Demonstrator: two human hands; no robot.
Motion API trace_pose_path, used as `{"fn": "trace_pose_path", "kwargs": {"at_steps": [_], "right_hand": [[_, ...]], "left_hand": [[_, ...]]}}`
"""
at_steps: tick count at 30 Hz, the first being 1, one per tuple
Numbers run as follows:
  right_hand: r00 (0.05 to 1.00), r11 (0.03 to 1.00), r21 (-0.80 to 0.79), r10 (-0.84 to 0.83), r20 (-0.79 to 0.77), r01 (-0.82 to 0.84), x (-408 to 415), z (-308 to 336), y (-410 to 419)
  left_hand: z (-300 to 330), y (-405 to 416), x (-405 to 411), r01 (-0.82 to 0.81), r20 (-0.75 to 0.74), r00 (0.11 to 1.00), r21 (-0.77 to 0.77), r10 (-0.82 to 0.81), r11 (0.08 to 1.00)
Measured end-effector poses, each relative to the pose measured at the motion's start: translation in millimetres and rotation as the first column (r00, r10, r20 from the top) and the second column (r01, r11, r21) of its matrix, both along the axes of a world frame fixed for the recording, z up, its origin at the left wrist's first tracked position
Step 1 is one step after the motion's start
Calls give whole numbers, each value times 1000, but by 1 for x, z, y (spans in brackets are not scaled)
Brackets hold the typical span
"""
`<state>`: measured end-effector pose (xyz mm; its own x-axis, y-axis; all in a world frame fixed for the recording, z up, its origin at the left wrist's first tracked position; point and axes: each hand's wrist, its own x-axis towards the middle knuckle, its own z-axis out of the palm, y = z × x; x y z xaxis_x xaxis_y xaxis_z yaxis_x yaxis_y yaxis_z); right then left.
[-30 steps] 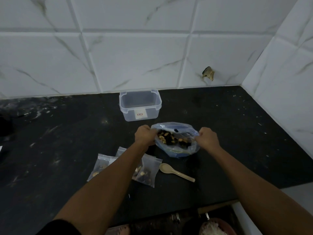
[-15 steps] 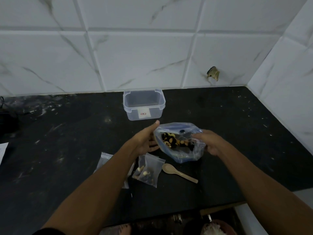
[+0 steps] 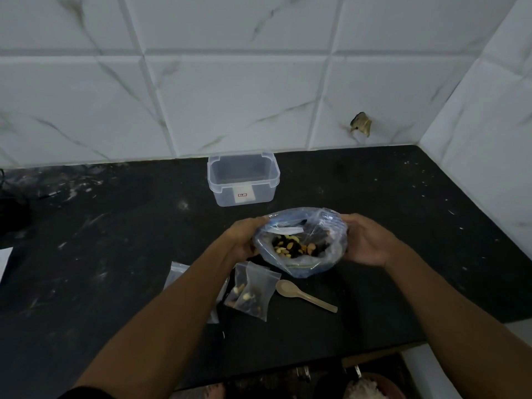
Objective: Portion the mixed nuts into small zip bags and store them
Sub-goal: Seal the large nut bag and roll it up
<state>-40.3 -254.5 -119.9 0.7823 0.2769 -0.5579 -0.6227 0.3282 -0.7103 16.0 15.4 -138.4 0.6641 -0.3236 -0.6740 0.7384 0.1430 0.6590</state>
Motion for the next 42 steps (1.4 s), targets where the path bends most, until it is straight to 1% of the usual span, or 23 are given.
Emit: {"fn": "trace_pose_path", "kwargs": {"at_steps": [3, 6, 10, 12, 14, 16, 18, 20, 21, 22, 24, 25, 26, 27, 29, 30, 33, 34, 35, 36, 39, 40, 42], "right_hand": [[995, 998, 57, 19, 100, -25, 0, -12, -8], [996, 1000, 17, 13, 83, -15, 1, -16, -11], [997, 990, -119, -68, 28, 71, 0, -10, -14], [996, 949, -301, -89, 21, 91, 3, -8, -14], [995, 766, -638, -14, 95, 72, 5, -3, -8], [966, 371, -920, 169, 196, 122, 5, 0, 3], [900, 9, -955, 331, 282, 296, 3, -1, 17], [854, -134, -898, 394, 340, 419, 2, -3, 29], [872, -115, -906, 344, 348, 407, 4, -2, 31], [911, -17, -937, 240, 336, 350, 6, 4, 31], [974, 371, -905, 12, 226, 206, 9, 16, 28], [989, 598, -788, -67, 133, 146, 7, 23, 28], [994, 750, -652, -95, 54, 107, 5, 29, 27], [996, 817, -571, -84, 13, 76, 4, 33, 25], [1000, 788, -615, -28, 10, 28, 3, 31, 17], [1000, 686, -727, 3, 29, 19, 3, 28, 13], [984, 105, -984, 93, 152, 142, 1, 14, 9], [973, -20, -979, 115, 198, 202, 0, 10, 12], [970, -38, -975, 114, 215, 221, 0, 7, 15], [978, 61, -979, 69, 197, 193, 0, 6, 18], [983, 663, -742, -179, -35, 95, 0, 21, 17], [973, 782, -614, -206, -101, 102, -1, 26, 15], [961, 886, -440, -234, -149, 147, -2, 32, 10]], "left_hand": [[0, -2, 3, -17, -24, 1000, -62, 16, 998], [-1, 4, 3, 134, -14, 990, -135, -137, 982], [4, 17, 2, 340, 135, 939, -260, -315, 904], [10, 19, 4, 426, 176, 900, -169, -399, 889], [16, 17, 4, 461, 173, 867, 74, -466, 885], [17, 9, 4, 387, 183, 866, 347, -466, 855], [12, -1, 5, 217, 249, 870, 581, -425, 785], [5, -8, 7, 11, 350, 834, 762, -426, 648], [3, -9, 8, -63, 385, 832, 780, -399, 622], [4, -9, 9, -93, 397, 847, 765, -354, 637], [9, -8, 9, -70, 349, 912, 648, -214, 758], [13, -7, 8, -38, 287, 946, 556, -150, 830], [19, -6, 7, -2, 209, 973, 441, -101, 897], [25, -5, 7, 31, 137, 987, 325, -79, 945], [30, 0, 9, 87, 95, 989, 238, -112, 967], [29, 2, 11, 114, 140, 977, 313, -164, 943], [19, -2, 15, -4, 344, 878, 703, -334, 711], [14, -6, 16, -81, 395, 854, 742, -337, 666], [11, -10, 15, -126, 422, 855, 733, -301, 669], [12, -12, 15, -130, 398, 892, 681, -215, 721], [24, -8, 10, -64, 69, 997, 327, 44, 943], [27, -3, 10, -64, -11, 998, 201, 67, 978], [34, 2, 8, -86, -79, 993, 18, 87, 996]]}}
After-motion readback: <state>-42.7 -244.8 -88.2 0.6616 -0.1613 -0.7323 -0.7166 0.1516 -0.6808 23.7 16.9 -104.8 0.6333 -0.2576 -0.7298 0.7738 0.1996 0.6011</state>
